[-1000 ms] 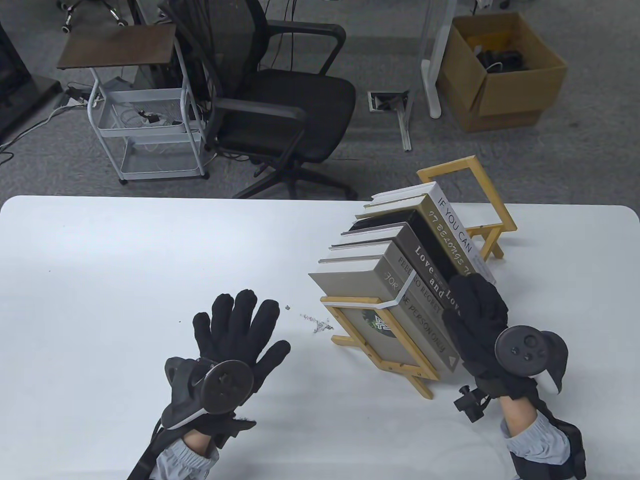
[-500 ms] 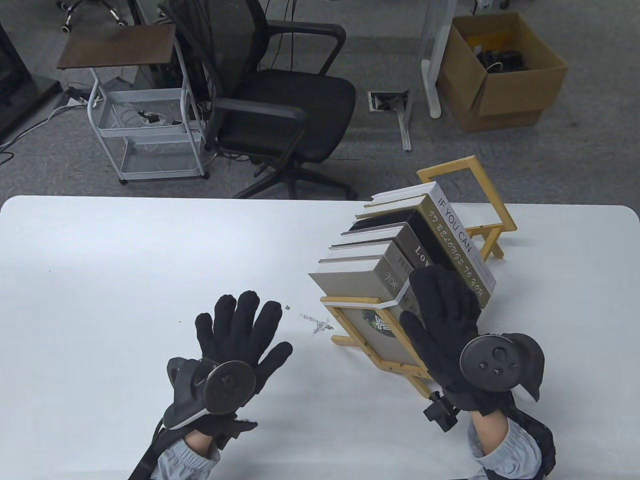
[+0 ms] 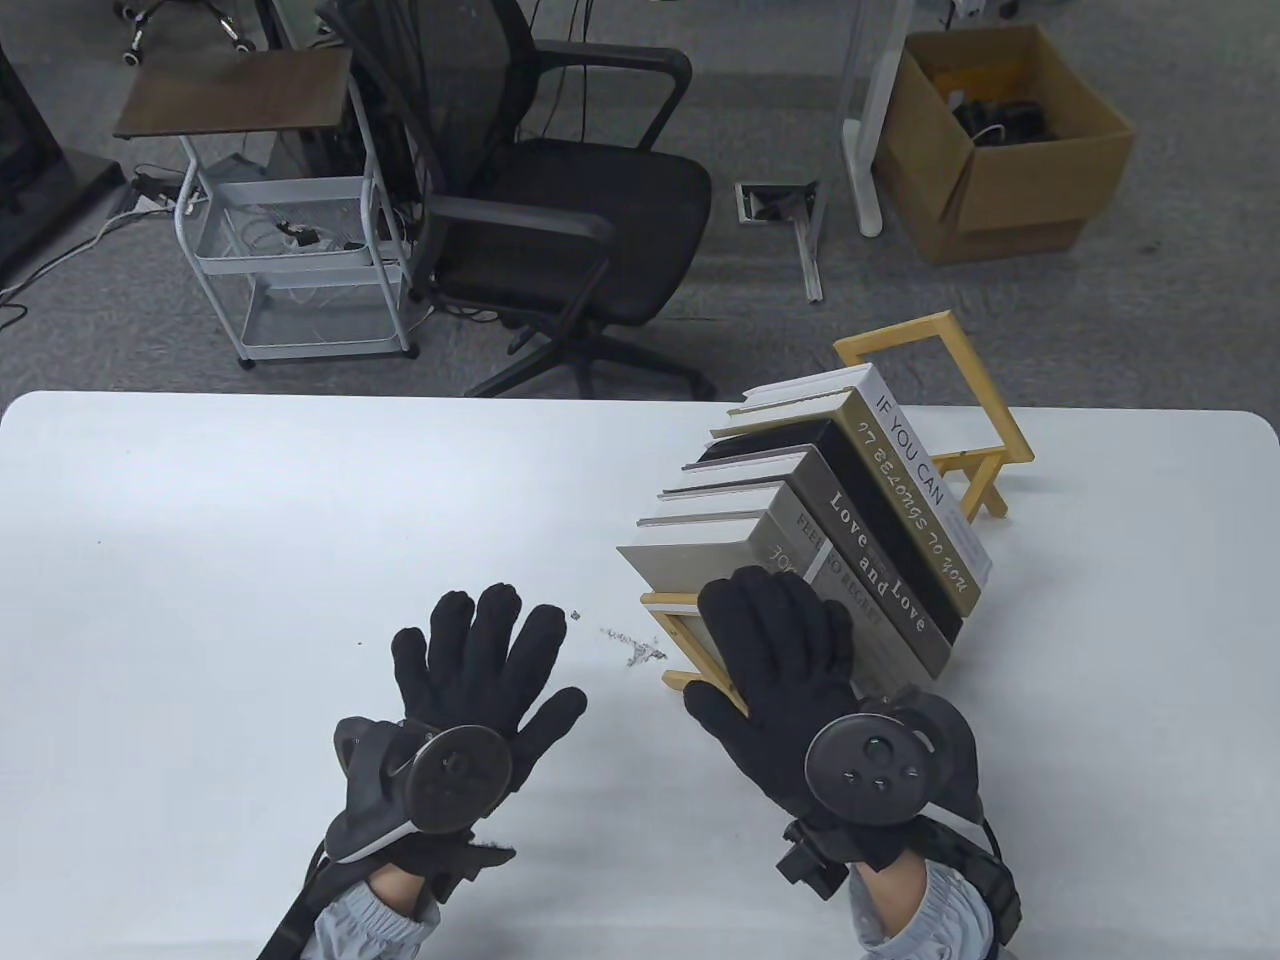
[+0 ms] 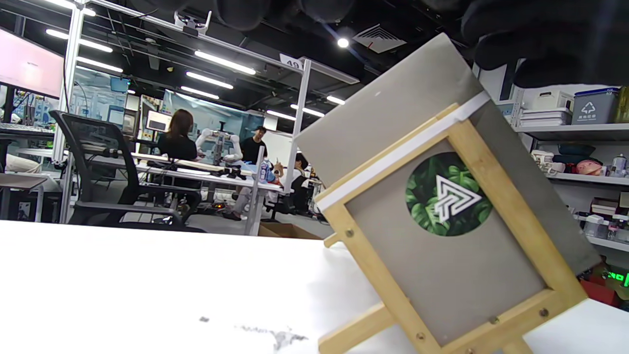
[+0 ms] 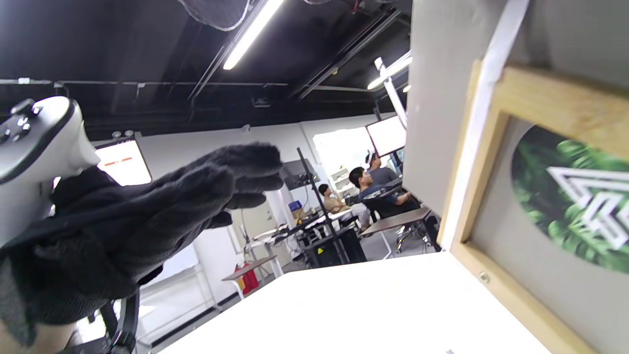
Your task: Push a thick book into a tightly packed book rack slot
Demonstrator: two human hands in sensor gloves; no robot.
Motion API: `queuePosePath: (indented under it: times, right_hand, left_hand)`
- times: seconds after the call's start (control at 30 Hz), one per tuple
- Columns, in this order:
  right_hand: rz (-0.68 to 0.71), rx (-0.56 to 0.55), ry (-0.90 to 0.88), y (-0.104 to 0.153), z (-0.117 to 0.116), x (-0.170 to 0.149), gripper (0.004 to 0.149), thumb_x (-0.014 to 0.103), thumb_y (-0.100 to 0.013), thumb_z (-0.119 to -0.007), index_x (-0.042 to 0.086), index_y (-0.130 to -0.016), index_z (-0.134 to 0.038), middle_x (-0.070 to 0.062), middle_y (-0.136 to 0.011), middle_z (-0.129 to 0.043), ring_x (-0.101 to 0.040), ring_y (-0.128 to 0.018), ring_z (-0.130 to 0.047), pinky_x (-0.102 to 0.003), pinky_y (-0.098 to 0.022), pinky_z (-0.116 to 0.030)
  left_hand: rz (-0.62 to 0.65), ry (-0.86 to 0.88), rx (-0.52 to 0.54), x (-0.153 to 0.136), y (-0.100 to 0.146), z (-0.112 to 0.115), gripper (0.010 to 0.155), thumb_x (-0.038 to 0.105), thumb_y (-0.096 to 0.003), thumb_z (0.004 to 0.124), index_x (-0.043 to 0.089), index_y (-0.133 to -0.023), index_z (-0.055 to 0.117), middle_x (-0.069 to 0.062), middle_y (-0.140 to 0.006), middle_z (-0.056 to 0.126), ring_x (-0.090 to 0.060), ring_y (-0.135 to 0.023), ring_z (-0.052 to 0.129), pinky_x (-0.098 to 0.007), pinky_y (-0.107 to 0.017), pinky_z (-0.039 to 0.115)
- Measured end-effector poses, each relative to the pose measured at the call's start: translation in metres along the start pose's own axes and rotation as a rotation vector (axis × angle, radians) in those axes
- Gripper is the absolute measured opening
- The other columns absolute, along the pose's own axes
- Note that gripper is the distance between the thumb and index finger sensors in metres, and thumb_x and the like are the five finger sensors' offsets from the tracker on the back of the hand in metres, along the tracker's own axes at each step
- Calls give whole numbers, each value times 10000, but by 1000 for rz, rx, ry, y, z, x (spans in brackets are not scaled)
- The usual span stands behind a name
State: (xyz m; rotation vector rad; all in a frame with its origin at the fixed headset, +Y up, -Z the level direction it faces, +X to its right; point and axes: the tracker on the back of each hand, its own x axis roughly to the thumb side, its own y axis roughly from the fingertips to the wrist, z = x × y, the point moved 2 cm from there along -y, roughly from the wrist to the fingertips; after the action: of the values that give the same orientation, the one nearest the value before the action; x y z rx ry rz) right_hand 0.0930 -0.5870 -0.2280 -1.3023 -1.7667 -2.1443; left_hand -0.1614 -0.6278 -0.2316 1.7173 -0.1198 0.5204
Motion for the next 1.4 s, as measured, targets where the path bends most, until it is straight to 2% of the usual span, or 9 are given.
queuePosePath:
  times: [0.23, 0.63, 1.4]
  right_hand:
    - [-8, 91, 24, -8, -23, 6, 745, 430, -702, -576, -24, -1227, -305, -427, -1212, -277, -710, -1008, -231, -826, -605, -159]
    - [-56, 135, 63, -16, -48, -2, 753, 439, -697, -578, -26, -1226, -312, -423, -1214, -275, -714, -1003, -225, -820, -600, -140]
    - [-67, 109, 98, -17, -53, -1, 749, 435, -697, -575, -30, -1225, -317, -424, -1212, -265, -714, -1000, -214, -818, -590, -127]
  left_hand:
    - [5, 2, -1, 1, 1, 0, 690, 642, -691, 477, 272, -1263, 365, -250, -1312, 349, -635, -1130, 341, -825, -731, 313]
    - [19, 10, -3, 2, 3, -1, 690, 644, -690, 477, 275, -1263, 367, -248, -1313, 351, -633, -1132, 341, -825, -731, 312]
    - [27, 8, 0, 4, 6, -2, 689, 643, -691, 478, 274, -1262, 369, -248, -1312, 355, -633, -1130, 345, -826, -730, 314]
